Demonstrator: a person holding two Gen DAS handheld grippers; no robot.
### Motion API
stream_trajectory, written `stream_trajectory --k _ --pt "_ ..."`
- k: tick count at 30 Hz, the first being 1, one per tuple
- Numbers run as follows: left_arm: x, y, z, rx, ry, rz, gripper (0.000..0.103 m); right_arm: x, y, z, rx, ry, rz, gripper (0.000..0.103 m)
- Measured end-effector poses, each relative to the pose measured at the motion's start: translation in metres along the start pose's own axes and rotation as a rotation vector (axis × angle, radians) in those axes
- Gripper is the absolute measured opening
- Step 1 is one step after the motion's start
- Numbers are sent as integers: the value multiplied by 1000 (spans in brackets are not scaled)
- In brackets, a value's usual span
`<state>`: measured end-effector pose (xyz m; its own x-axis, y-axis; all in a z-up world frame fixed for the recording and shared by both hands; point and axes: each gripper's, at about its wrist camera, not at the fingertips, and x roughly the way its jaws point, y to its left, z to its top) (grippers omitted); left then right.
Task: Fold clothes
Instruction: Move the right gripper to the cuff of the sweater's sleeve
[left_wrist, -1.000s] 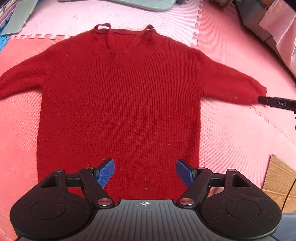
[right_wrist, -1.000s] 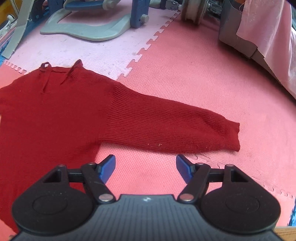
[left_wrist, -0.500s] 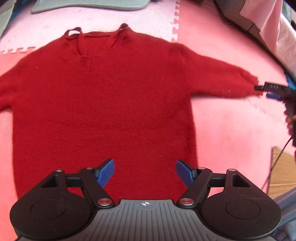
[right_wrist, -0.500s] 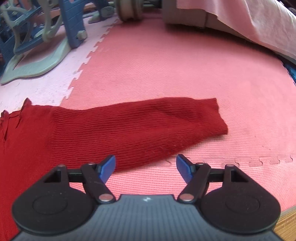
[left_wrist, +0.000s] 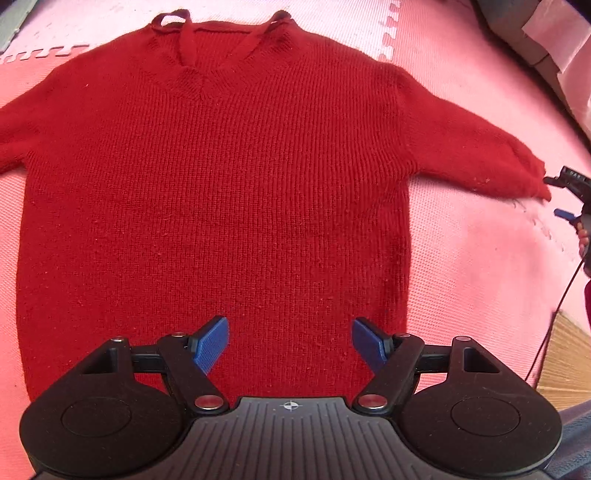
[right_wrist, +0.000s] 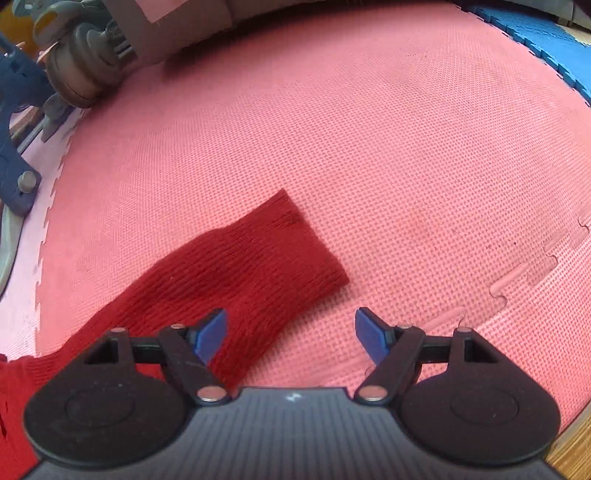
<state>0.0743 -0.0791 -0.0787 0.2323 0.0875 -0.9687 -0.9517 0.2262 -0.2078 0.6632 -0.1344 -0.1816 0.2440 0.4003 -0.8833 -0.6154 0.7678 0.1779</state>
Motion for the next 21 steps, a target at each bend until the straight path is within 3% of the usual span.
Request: stream_trajectory --k 6,14,21 --pt "8 -6 7 4 11 28 76 21 -6 18 29 1 19 76" --pt "17 -8 7 -2 43 60 76 42 -1 41 -94 91 67 75" --pt "19 -15 9 26 52 59 76 46 16 52 -251 157 44 75"
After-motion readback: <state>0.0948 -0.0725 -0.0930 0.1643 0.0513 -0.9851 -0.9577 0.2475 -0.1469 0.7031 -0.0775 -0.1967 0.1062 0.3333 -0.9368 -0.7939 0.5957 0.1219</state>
